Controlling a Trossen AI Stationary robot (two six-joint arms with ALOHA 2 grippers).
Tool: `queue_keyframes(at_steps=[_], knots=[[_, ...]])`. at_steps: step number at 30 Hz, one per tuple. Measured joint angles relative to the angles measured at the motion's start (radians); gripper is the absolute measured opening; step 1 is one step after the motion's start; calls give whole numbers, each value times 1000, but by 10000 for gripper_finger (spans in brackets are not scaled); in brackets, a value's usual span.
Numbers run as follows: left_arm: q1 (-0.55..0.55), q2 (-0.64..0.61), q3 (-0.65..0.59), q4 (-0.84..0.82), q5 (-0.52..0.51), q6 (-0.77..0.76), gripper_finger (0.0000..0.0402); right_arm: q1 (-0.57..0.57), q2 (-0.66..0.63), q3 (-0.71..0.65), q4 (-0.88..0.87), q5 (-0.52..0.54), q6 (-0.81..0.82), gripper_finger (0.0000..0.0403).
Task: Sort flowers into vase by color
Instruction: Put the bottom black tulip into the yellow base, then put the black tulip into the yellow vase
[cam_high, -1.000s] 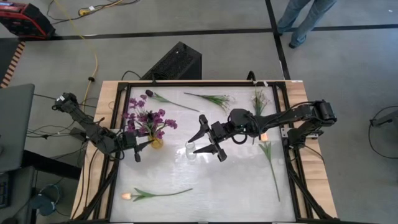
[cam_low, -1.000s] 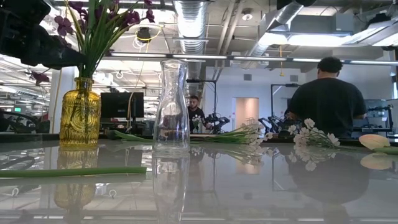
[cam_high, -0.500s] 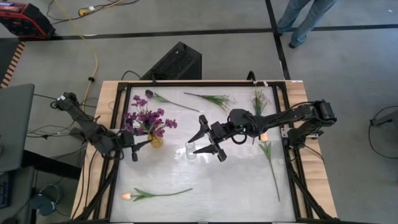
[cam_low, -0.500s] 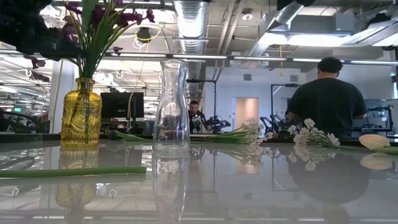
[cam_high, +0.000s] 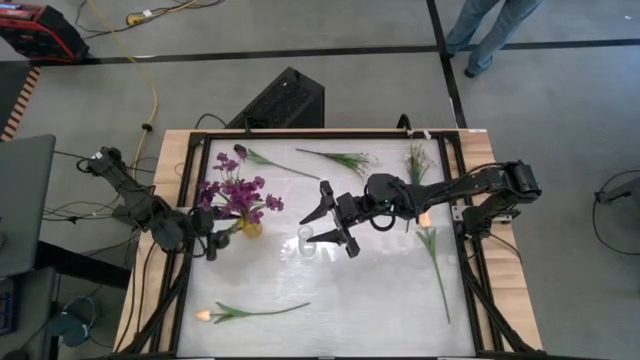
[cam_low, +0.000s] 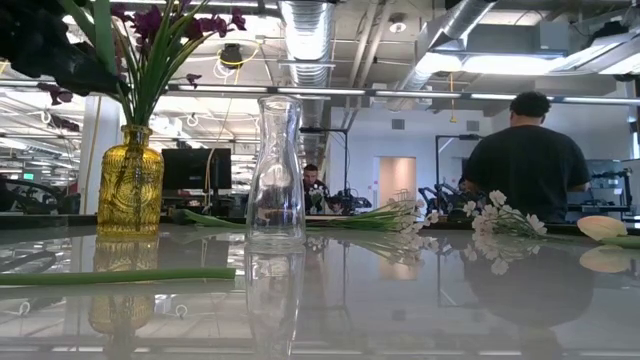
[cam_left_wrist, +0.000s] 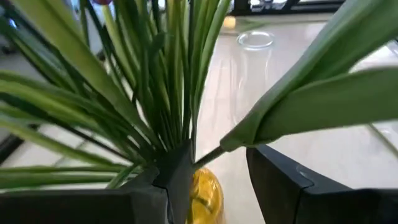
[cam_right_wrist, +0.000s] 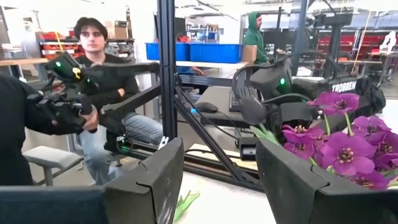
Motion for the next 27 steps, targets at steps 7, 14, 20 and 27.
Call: queue_keyframes(at_steps=[7, 14, 20, 27], knots=[[0, 83, 149, -264, 133, -264, 156, 0, 0, 11, -28, 0, -9, 225], [0, 216, 239, -394, 305, -430, 158, -4, 0, 12, -51, -1, -10, 225], [1, 344, 329, -568, 448, -588, 158, -18, -5, 12, -172, -2, 29, 225], [0, 440, 487, -787, 722, -631, 158, -32, -5, 12, -277, -2, 51, 225]])
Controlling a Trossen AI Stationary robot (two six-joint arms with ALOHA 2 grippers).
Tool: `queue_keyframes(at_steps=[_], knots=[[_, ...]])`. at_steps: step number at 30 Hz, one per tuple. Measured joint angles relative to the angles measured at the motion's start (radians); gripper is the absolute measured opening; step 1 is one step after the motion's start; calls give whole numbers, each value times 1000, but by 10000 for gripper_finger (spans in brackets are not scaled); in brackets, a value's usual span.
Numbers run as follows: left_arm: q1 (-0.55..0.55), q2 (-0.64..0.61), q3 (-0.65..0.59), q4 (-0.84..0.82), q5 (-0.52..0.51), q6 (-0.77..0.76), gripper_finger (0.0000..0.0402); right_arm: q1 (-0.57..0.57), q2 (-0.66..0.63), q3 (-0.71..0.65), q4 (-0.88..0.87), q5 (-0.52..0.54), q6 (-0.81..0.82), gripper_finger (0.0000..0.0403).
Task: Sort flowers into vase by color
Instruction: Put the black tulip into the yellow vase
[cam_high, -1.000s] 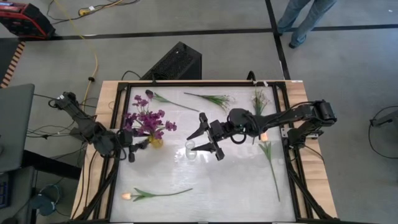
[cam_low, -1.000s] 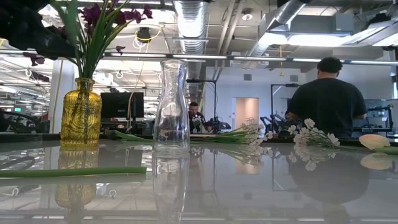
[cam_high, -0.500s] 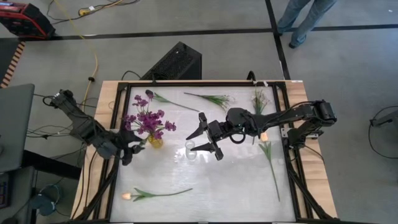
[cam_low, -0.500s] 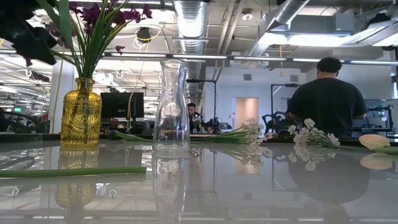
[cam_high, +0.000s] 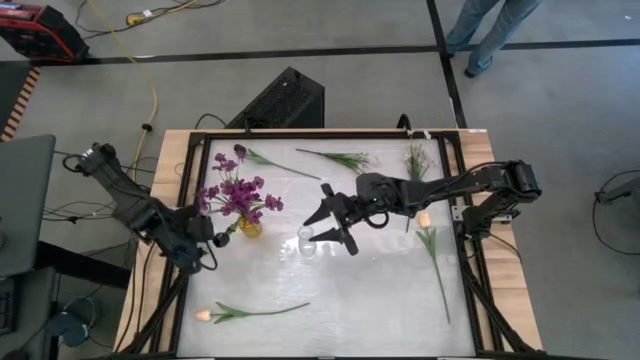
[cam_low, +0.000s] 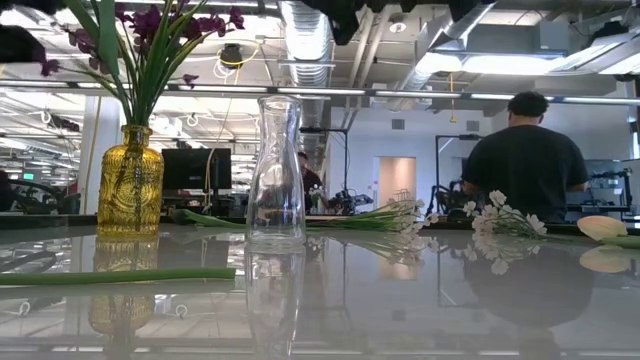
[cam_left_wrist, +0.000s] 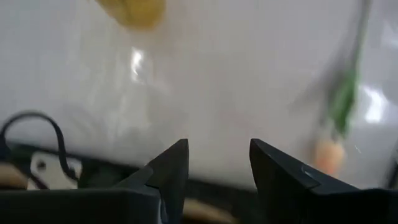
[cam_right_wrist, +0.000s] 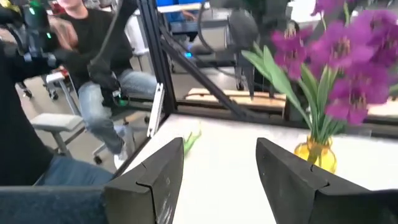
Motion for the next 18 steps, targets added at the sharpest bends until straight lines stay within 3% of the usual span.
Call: queue_keyframes(at_steps=[7, 12, 15, 18], knots=[[0, -2, 156, -161, 205, 52, 158, -23, 0, 0, -128, -3, 20, 225], [0, -41, 261, -211, 309, -6, 158, -44, 0, 0, -200, -3, 20, 225], [0, -71, 348, -198, 279, 3, 158, -62, 0, 0, -229, -3, 20, 225], [0, -94, 453, -183, 137, 77, 157, -96, 0, 0, -241, -3, 19, 225]])
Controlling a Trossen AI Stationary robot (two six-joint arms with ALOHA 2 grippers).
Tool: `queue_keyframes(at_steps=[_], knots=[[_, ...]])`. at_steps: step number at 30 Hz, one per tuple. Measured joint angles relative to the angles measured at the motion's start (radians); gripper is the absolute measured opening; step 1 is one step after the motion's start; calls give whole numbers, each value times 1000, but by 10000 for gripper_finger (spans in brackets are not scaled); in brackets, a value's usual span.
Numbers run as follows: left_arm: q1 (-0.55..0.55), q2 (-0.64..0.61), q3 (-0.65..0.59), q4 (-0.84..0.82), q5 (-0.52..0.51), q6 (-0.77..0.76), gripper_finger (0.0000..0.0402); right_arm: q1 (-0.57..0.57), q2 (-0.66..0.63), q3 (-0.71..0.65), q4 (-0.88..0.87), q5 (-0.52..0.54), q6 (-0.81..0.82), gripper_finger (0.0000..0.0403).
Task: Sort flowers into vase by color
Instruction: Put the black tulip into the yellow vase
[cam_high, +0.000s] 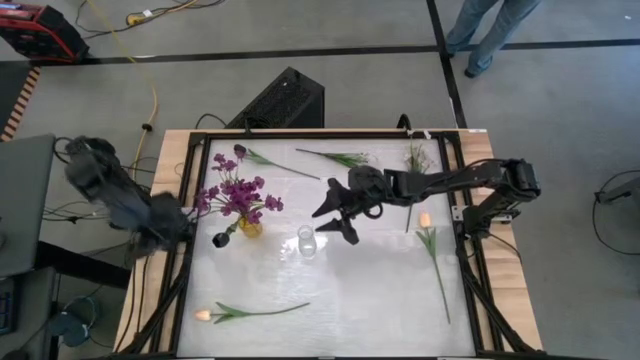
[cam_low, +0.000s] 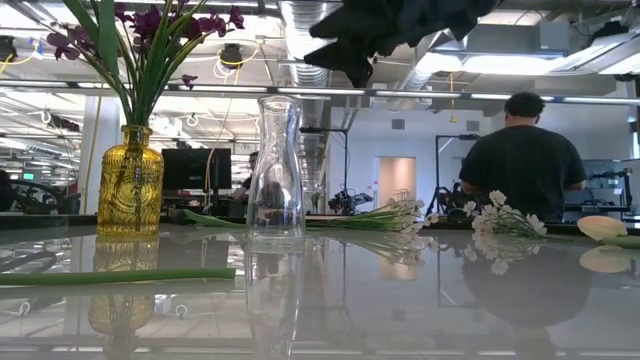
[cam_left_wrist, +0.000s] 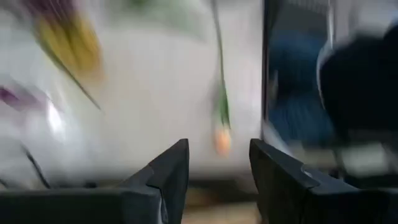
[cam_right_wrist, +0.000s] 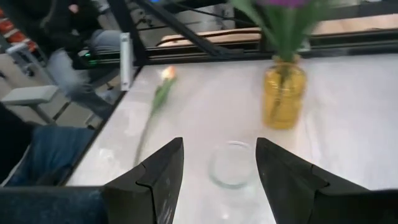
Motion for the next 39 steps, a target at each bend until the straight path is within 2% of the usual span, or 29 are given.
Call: queue_keyframes(at_steps=[4, 8, 12, 14, 16, 19, 24, 28, 32, 36, 39], knots=[[1, -1, 121, 11, -363, 139, 152, -71, 0, 0, 1, 0, -8, 225], [4, 28, 138, 115, -626, 450, 150, -174, 6, 0, 9, 0, -17, 225], [58, 62, 107, 268, -827, 702, 150, -284, 78, 7, 65, -2, -16, 225], [117, 87, 100, 329, -871, 816, 150, -330, 147, 39, 55, -4, -9, 225], [195, 101, 100, 382, -840, 903, 150, -360, 221, 95, 33, -9, -9, 225], [339, 99, 99, 441, -693, 988, 150, -382, 333, 219, -72, -33, -61, 225], [609, 96, 87, 502, -445, 1072, 150, -408, 480, 435, -362, -32, -143, 225], [773, 99, 22, 564, -268, 1140, 150, -411, 565, 532, -515, -22, -180, 225], [881, 98, -18, 589, -152, 1188, 150, -392, 601, 559, -593, 106, -190, 225], [945, 98, -38, 617, -60, 1214, 150, -383, 594, 557, -607, 124, -188, 225], [975, 105, -38, 629, -38, 1233, 150, -368, 594, 555, -631, 197, -209, 225]])
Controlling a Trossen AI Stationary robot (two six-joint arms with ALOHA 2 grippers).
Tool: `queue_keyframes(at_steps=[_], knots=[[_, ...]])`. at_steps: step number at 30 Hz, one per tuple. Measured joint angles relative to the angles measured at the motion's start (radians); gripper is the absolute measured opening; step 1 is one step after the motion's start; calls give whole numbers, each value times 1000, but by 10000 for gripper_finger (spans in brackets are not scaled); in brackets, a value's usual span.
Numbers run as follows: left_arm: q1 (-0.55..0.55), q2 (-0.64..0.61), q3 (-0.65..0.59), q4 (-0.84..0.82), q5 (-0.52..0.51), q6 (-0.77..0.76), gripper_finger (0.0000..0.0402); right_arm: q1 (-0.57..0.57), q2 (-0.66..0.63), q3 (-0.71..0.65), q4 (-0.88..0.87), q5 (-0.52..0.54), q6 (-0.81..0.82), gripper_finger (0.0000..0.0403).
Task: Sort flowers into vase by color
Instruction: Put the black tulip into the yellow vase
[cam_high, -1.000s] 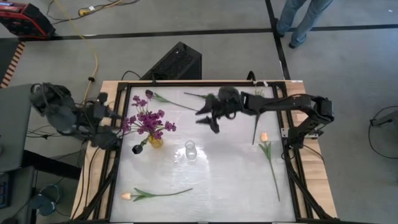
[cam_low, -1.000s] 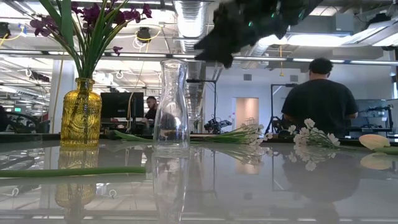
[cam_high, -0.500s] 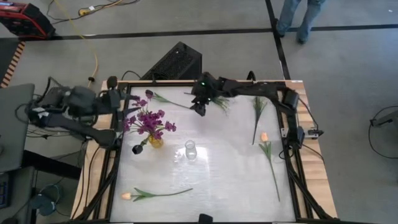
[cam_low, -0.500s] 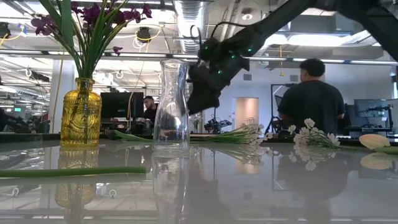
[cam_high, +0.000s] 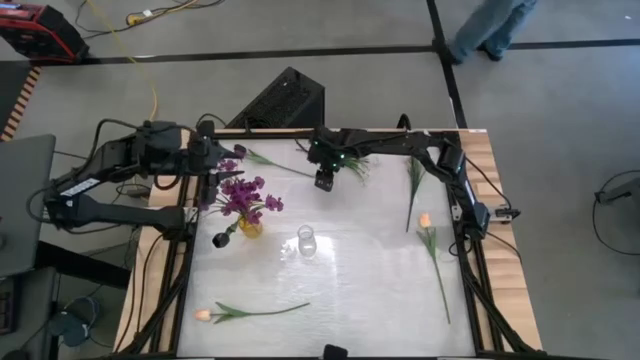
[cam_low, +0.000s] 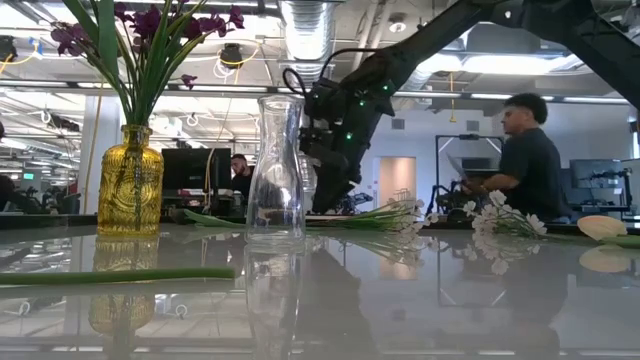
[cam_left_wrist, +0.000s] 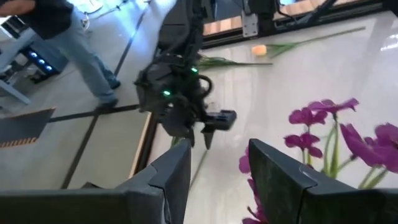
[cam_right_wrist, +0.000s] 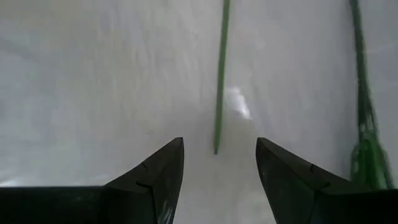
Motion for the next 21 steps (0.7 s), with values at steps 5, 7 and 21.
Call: queue_keyframes(at_steps=[5, 7, 21], knots=[[26, 13, 0, 10, 27, -6, 150, 24, 11, 0, 1, 88, -33, 225], [26, 25, 0, 11, 41, -6, 150, 26, 13, -2, -9, 90, -43, 225], [443, 178, 0, 238, 159, 135, 150, 12, -31, 0, -24, 86, -55, 225]])
